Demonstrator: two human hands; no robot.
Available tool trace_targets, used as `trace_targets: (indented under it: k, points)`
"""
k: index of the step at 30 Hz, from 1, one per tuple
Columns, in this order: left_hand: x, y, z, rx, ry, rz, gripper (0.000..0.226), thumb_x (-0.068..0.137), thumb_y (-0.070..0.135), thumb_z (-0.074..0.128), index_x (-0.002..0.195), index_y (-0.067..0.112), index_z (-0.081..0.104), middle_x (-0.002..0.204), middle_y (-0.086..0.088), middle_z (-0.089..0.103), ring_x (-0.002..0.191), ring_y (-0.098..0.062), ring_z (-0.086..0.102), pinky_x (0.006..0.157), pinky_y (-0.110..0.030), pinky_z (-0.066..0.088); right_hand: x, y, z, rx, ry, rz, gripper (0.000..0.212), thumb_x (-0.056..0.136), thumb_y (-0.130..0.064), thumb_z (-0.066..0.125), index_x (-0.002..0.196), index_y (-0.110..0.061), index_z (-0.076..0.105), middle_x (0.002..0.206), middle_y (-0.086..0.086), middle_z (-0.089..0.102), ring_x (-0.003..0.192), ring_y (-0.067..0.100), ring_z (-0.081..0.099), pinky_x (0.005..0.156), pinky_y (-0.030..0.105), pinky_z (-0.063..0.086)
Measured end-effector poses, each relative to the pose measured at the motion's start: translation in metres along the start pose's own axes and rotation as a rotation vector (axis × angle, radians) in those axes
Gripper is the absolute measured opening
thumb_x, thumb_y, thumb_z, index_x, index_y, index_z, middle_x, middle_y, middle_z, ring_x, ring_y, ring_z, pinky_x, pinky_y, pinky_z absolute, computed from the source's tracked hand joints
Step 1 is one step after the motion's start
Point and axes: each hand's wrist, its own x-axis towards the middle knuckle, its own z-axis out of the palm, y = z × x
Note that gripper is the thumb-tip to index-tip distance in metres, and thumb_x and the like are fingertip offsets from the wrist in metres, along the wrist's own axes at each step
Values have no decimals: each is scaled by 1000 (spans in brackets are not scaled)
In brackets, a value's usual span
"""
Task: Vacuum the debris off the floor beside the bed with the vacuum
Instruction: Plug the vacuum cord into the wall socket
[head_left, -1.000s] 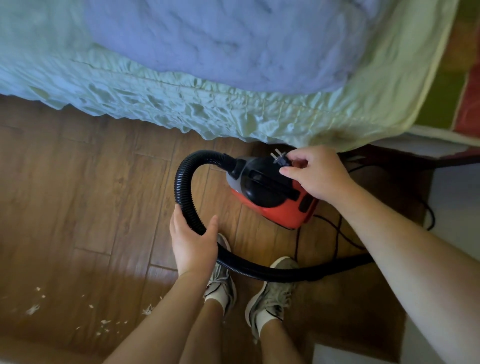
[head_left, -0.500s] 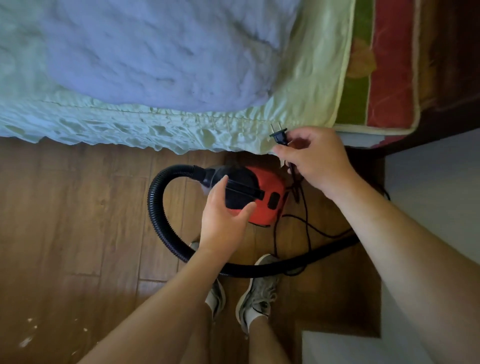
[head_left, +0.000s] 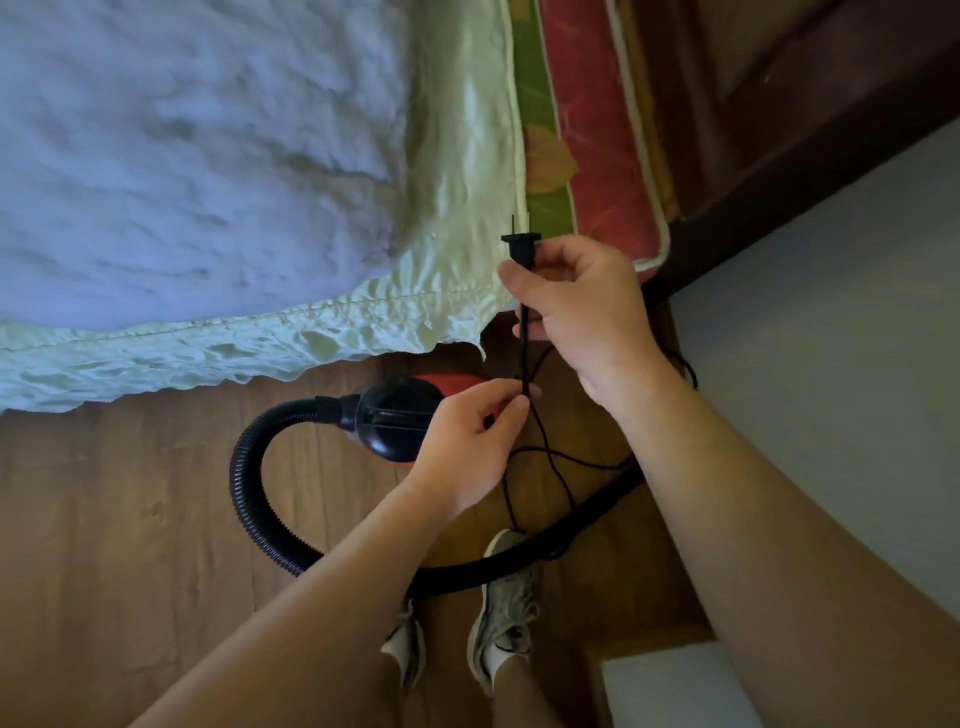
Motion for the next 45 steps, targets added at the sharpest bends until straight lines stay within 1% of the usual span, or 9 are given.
trace_targets:
  k: [4,13,16,18,24,28,31,37,45]
  points:
    - [5,12,1,6,-43,37,20,101,15,58,98,30,72,91,19,74,95,4,68,87,-14,49,-2,-1,-16,58,99,-15,9,87,-18,78,92,-18,71,72,-4,65,62,13,67,65,50,62]
    - [8,37,6,119,-225,136,22,98,16,63,98,38,69,84,9,74,85,-13,70,84,-36,60,-35,-11,-59,137,372,-69,13,86,-21,77,85,-31,70,79,3,62,73,20,64,65,52,61]
    - [5,56,16,145,-299,174,23,99,16,62,95,38,70,82,6,72,83,-17,69,81,-39,59,-54,-17,-82,175,454,-73,11,88,-22,76,88,-30,68,81,3,68,74,16,67,65,44,63]
    - [2,69,28,153,-357,193,22,99,17,61,96,36,71,81,3,72,81,-21,68,78,-41,59,-65,-18,-100,197,518,-71,11,88,-22,75,89,-31,68,76,-8,70,73,10,70,63,34,63]
    - [-7,98,74,197,-515,250,22,99,13,61,95,32,71,76,6,70,72,-11,65,68,-26,53,-102,-13,-157,282,723,-58,13,90,-21,74,90,-32,67,65,-17,68,67,2,68,60,22,56]
    - [-20,109,107,206,-613,254,21,99,11,61,95,28,72,71,7,68,61,0,59,60,-15,46,-128,0,-187,343,833,-32,14,90,-19,73,97,-30,69,66,-12,68,71,8,69,67,31,62]
    - [-29,111,128,202,-680,268,25,99,8,61,92,30,72,68,5,67,60,-4,59,59,-18,47,-146,13,-204,379,905,-8,15,91,-17,73,104,-23,71,73,-8,68,74,12,69,69,37,63]
    - [-46,108,167,263,-792,272,18,100,9,59,98,21,72,69,1,67,60,-3,59,60,-16,47,-181,40,-232,454,1031,18,15,93,-18,69,102,-30,68,86,-6,69,85,14,69,67,24,59]
    - [-72,110,211,261,-882,238,18,100,9,60,104,19,73,74,-6,70,67,-12,64,66,-23,54,-219,65,-263,563,1199,60,14,94,-22,69,104,-31,69,90,-6,68,91,15,68,70,26,60]
